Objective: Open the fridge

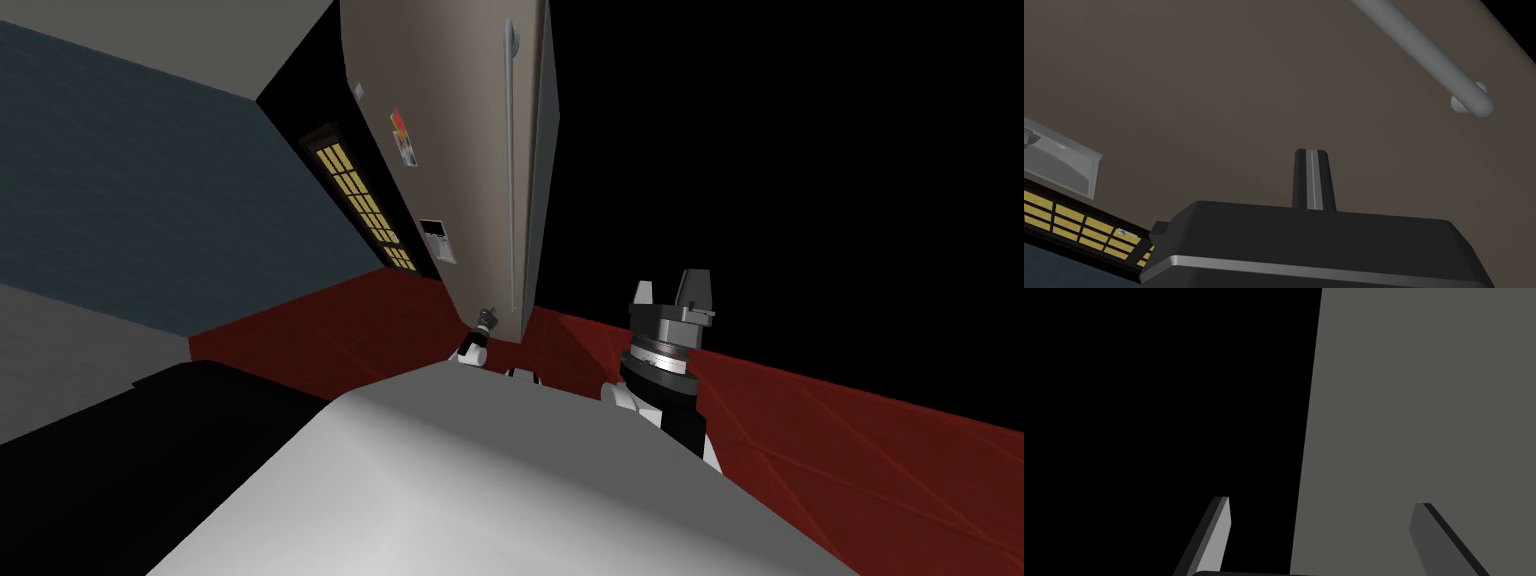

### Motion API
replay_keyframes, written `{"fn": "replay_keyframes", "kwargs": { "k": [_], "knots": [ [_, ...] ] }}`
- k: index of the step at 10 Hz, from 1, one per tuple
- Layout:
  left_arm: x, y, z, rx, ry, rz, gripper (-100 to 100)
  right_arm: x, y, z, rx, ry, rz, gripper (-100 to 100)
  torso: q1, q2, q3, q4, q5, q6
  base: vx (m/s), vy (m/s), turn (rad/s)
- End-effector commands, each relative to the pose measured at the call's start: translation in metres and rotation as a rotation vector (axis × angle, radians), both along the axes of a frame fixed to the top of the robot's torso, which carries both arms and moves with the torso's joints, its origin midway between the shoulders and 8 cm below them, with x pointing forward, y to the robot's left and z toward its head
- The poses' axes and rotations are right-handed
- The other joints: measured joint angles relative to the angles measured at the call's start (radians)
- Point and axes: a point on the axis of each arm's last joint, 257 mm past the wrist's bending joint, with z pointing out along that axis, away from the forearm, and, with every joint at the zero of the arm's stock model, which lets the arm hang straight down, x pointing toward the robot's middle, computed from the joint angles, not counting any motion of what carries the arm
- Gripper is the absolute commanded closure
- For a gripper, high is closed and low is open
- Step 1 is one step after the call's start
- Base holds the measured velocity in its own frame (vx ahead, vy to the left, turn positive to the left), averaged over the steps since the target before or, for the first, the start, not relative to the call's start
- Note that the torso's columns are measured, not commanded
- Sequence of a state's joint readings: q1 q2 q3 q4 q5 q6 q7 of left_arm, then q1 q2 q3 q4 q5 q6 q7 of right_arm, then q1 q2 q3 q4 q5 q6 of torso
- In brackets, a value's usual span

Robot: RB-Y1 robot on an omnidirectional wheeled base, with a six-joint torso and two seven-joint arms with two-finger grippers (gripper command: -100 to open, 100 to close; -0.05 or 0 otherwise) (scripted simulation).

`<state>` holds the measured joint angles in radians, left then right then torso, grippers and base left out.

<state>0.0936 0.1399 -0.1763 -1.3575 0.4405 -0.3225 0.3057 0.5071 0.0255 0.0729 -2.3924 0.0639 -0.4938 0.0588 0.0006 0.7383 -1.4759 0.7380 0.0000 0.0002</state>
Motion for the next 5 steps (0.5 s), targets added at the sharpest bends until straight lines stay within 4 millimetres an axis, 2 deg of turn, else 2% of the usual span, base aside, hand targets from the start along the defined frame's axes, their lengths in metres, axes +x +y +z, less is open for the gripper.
{"fn": "replay_keyframes", "kwargs": {
  "k": [1,3,5],
  "knots": [
    [0.003,0.007,0.001,-0.002,0.001,-0.018,100,0.0,0.0,0.0,0.0,0.0,0.0,0,0.002,0.003,0.002,0.001,0.001,0.0,-0.24,0.163,-0.103],
    [0.007,0.015,0.002,-0.001,0.004,-0.04,100,0.0,0.0,0.0,0.0,0.0,0.0,0,-0.001,-0.002,-0.001,-0.001,0.0,0.0,-0.233,0.192,-0.233],
    [0.009,0.02,0.003,0.0,0.006,-0.05,100,0.0,0.0,0.0,0.0,0.0,0.0,0,-0.001,-0.001,0.0,0.0,0.0,-0.001,-0.248,0.162,-0.138]
  ]
}}
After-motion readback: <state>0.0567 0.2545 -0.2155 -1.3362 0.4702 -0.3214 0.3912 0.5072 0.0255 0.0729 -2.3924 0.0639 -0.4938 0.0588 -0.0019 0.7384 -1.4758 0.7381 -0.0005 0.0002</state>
